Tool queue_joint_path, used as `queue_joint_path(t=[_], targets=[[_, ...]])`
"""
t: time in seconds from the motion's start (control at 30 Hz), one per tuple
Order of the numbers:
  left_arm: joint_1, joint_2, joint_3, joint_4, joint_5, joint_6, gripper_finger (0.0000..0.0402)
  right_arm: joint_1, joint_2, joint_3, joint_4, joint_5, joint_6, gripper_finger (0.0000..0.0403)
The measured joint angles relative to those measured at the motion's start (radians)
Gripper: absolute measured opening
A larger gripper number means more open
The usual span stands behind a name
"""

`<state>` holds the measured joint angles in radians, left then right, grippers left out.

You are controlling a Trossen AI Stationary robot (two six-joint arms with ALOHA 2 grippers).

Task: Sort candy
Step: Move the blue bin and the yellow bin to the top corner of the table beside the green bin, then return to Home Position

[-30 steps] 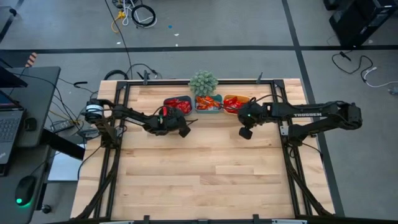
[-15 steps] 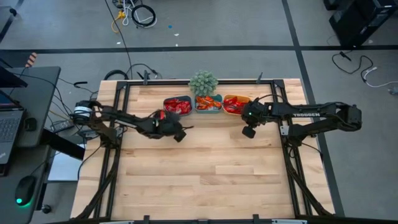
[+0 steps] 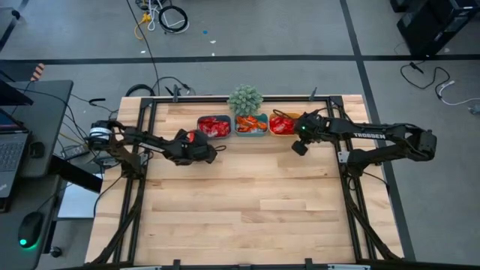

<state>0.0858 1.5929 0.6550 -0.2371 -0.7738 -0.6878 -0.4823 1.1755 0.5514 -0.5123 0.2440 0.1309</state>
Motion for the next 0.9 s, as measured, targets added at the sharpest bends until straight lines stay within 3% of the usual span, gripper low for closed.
queue_joint_path(t=[0.23, 0.53, 0.63, 0.77, 0.9], targets=[[0.013, -0.03, -0.001, -0.025, -0.002, 0.029, 0.0, 0.006, -0.01, 0.0, 0.019, 0.002, -0.011, 0.0], [-0.099, -0.266, -0.002, -0.046, 0.005, 0.062, 0.0, 0.109, -0.138, 0.0, 0.047, 0.001, -0.035, 0.0], [-0.131, -0.328, -0.027, 0.092, 0.089, 0.161, 0.0, 0.161, -0.188, -0.041, 0.206, -0.017, -0.091, 0.0], [-0.139, -0.382, -0.118, 0.436, 0.286, 0.345, 0.0, 0.197, -0.239, -0.149, 0.44, -0.112, -0.147, 0.0], [-0.121, -0.411, -0.218, 0.731, 0.453, 0.475, 0.0, 0.224, -0.284, -0.264, 0.628, -0.138, -0.169, 0.0]])
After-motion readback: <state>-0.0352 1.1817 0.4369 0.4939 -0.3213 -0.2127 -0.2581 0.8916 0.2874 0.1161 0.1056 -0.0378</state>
